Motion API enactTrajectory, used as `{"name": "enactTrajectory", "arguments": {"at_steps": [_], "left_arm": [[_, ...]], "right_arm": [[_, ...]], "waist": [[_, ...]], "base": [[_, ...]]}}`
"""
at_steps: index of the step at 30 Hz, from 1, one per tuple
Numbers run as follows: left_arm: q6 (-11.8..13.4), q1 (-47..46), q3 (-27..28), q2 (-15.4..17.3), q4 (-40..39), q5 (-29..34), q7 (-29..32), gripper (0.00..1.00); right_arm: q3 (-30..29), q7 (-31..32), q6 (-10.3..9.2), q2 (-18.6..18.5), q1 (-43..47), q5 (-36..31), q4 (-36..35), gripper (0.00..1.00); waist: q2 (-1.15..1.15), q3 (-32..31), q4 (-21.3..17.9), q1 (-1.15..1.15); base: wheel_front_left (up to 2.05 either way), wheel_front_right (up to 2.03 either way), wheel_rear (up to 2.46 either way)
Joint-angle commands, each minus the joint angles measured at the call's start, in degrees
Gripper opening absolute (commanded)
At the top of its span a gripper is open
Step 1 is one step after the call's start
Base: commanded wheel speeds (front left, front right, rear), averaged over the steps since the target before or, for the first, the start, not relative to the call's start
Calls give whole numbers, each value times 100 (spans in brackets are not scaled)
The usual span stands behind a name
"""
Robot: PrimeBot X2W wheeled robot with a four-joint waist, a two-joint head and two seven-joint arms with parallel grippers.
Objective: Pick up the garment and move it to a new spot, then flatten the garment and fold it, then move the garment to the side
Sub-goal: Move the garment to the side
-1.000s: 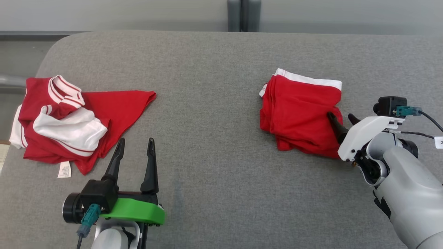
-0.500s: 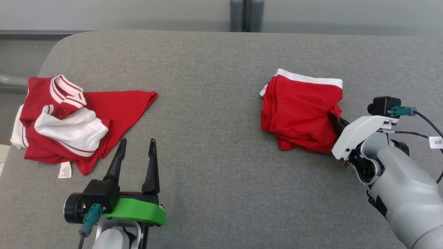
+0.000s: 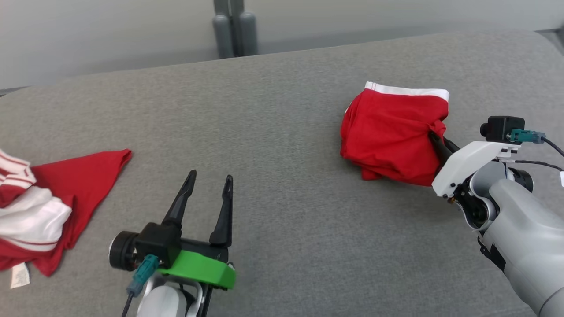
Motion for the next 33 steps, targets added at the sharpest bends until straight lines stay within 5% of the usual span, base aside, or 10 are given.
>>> {"name": "enactTrajectory", "arguments": {"at_steps": [1,17,27,33], "left_arm": [[-39,-137,-73,12,7,36,-1,100],[-137,-659,-554,52,329,129,0,100],[-170,-994,-710,189,275,256,150,100],[-179,-1218,-782,279,134,344,317,100]], "right_arm": [[50,-66,2,-31,-93,62,5,0],[575,-515,2,-50,-339,559,35,0],[1067,-630,2,-324,-836,613,8,0],[1535,-557,2,-907,-1391,471,-29,0]], "waist": [[0,24,-683,0],[0,444,-1926,0],[0,1079,-1845,0],[0,1636,-1579,0]], "base": [[0,0,0],[0,0,0],[0,0,0],[0,0,0]]}}
